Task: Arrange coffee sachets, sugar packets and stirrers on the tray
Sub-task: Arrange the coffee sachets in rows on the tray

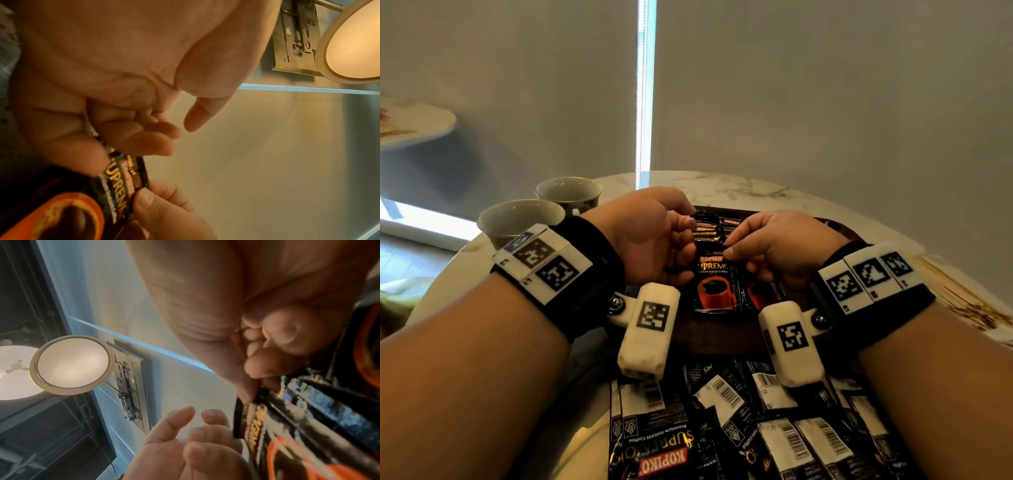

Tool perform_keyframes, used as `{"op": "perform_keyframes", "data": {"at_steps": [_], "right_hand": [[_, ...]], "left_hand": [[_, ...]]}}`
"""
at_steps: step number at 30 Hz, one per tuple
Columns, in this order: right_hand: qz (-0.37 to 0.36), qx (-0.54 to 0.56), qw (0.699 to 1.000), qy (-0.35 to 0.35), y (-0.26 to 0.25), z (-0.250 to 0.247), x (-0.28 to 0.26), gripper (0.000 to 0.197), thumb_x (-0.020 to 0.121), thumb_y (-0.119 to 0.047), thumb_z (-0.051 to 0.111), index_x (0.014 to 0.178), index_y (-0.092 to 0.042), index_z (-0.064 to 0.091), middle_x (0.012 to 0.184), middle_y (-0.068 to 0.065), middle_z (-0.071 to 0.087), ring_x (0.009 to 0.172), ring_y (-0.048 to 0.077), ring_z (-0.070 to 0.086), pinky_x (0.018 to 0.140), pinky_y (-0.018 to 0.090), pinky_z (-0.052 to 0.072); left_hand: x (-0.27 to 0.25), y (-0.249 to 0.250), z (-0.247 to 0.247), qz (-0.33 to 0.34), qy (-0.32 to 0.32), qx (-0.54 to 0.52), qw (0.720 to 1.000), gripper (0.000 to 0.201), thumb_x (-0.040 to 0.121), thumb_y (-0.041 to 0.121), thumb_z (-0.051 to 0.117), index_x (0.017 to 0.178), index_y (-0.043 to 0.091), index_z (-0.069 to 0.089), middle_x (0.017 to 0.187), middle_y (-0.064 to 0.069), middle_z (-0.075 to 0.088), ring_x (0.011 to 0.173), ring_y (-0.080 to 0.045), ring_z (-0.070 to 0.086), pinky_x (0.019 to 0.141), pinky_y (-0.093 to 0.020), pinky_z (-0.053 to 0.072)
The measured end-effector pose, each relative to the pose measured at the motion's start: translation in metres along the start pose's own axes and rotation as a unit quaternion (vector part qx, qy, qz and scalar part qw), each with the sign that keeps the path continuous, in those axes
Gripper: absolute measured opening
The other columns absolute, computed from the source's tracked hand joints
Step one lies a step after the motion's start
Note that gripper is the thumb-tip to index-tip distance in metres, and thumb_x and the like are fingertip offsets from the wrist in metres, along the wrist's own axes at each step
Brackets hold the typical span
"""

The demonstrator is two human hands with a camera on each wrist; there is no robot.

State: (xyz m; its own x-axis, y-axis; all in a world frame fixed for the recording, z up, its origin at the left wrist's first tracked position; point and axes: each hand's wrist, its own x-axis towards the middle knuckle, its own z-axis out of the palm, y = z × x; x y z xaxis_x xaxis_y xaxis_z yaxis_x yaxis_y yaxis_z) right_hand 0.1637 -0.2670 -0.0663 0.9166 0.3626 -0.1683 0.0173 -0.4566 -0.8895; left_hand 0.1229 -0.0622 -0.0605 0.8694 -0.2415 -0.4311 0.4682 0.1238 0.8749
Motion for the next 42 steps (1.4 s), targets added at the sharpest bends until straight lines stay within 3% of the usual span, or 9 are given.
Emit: {"op": "perform_keyframes", "data": {"at_steps": [4, 10, 18, 22, 25, 29, 33, 38, 42], "right_hand": [[-0.003, -0.045, 0.999, 0.021, -0.003, 0.000, -0.003, 0.011, 0.079, -0.008, 0.081, 0.084, -0.013, 0.072, 0.073, 0.008, 0.069, 0.054, 0.016, 0.054, 0.043, 0.025, 0.040], [-0.012, -0.103, 0.994, 0.042, -0.006, -0.001, -0.008, 0.015, 0.079, -0.016, 0.083, 0.091, -0.011, 0.075, 0.067, -0.001, 0.069, 0.048, 0.007, 0.053, 0.041, 0.019, 0.040], [-0.002, -0.100, 0.993, 0.068, -0.004, -0.007, -0.001, 0.017, 0.084, -0.029, 0.078, 0.087, -0.014, 0.072, 0.071, 0.003, 0.069, 0.048, 0.013, 0.052, 0.044, 0.024, 0.037], [0.022, -0.063, 0.993, 0.095, -0.006, -0.028, 0.001, 0.025, 0.092, -0.036, 0.066, 0.075, -0.017, 0.064, 0.061, -0.001, 0.054, 0.044, 0.011, 0.042, 0.041, 0.020, 0.028], [0.068, -0.007, 0.995, 0.075, -0.009, -0.039, -0.007, 0.030, 0.098, -0.036, 0.057, 0.078, -0.015, 0.059, 0.059, -0.003, 0.044, 0.042, 0.007, 0.035, 0.037, 0.018, 0.024], [0.116, 0.049, 0.991, 0.037, -0.010, -0.048, -0.017, 0.030, 0.094, -0.042, 0.058, 0.084, -0.014, 0.063, 0.067, 0.001, 0.051, 0.055, 0.012, 0.044, 0.049, 0.025, 0.035], [0.151, 0.031, 0.986, 0.056, -0.019, -0.052, -0.022, 0.034, 0.092, -0.047, 0.058, 0.087, -0.014, 0.062, 0.085, 0.007, 0.058, 0.074, 0.019, 0.054, 0.058, 0.030, 0.049], [0.239, -0.021, 0.970, 0.028, -0.033, -0.057, -0.016, 0.056, 0.090, -0.062, 0.053, 0.080, -0.008, 0.063, 0.103, 0.018, 0.055, 0.088, 0.029, 0.053, 0.073, 0.042, 0.048], [0.270, -0.114, 0.956, -0.011, -0.036, -0.052, -0.019, 0.065, 0.089, -0.065, 0.052, 0.093, -0.003, 0.070, 0.111, 0.022, 0.056, 0.101, 0.036, 0.053, 0.092, 0.048, 0.046]], "left_hand": [[0.001, 0.001, -0.001, 0.007, -0.010, 0.020, 1.000, 0.024, 0.094, 0.032, 0.046, 0.080, 0.015, 0.057, 0.067, -0.001, 0.060, 0.059, -0.018, 0.064, 0.071, -0.036, 0.050], [0.003, -0.001, -0.001, -0.021, -0.073, 0.086, 0.993, 0.043, 0.081, 0.033, 0.046, 0.100, 0.001, 0.068, 0.102, -0.021, 0.073, 0.086, -0.031, 0.074, 0.082, -0.044, 0.054], [0.004, -0.002, 0.000, -0.034, -0.063, 0.118, 0.990, 0.054, 0.076, 0.033, 0.047, 0.113, -0.003, 0.065, 0.101, -0.020, 0.072, 0.091, -0.032, 0.070, 0.085, -0.045, 0.054], [0.005, -0.001, 0.001, -0.035, -0.065, 0.119, 0.990, 0.055, 0.075, 0.032, 0.046, 0.114, -0.003, 0.063, 0.097, -0.019, 0.071, 0.088, -0.031, 0.070, 0.085, -0.043, 0.053], [0.007, -0.001, 0.000, -0.038, -0.069, 0.113, 0.990, 0.054, 0.076, 0.032, 0.046, 0.113, -0.002, 0.065, 0.094, -0.016, 0.071, 0.082, -0.027, 0.070, 0.083, -0.043, 0.054], [0.007, 0.000, -0.002, -0.041, -0.062, 0.097, 0.992, 0.039, 0.075, 0.032, 0.048, 0.098, 0.007, 0.067, 0.078, -0.005, 0.064, 0.067, -0.018, 0.062, 0.071, -0.037, 0.049], [0.005, 0.002, -0.003, -0.033, -0.048, 0.070, 0.996, 0.025, 0.073, 0.032, 0.050, 0.082, 0.012, 0.061, 0.068, -0.002, 0.054, 0.060, -0.017, 0.055, 0.068, -0.035, 0.046], [0.001, 0.001, -0.002, -0.030, -0.055, 0.065, 0.996, 0.026, 0.074, 0.031, 0.050, 0.084, 0.011, 0.061, 0.070, -0.005, 0.058, 0.063, -0.020, 0.058, 0.071, -0.037, 0.048], [0.002, 0.000, -0.005, -0.028, -0.055, 0.060, 0.996, 0.029, 0.077, 0.031, 0.049, 0.090, 0.008, 0.062, 0.073, -0.007, 0.060, 0.068, -0.022, 0.060, 0.074, -0.038, 0.049]]}}
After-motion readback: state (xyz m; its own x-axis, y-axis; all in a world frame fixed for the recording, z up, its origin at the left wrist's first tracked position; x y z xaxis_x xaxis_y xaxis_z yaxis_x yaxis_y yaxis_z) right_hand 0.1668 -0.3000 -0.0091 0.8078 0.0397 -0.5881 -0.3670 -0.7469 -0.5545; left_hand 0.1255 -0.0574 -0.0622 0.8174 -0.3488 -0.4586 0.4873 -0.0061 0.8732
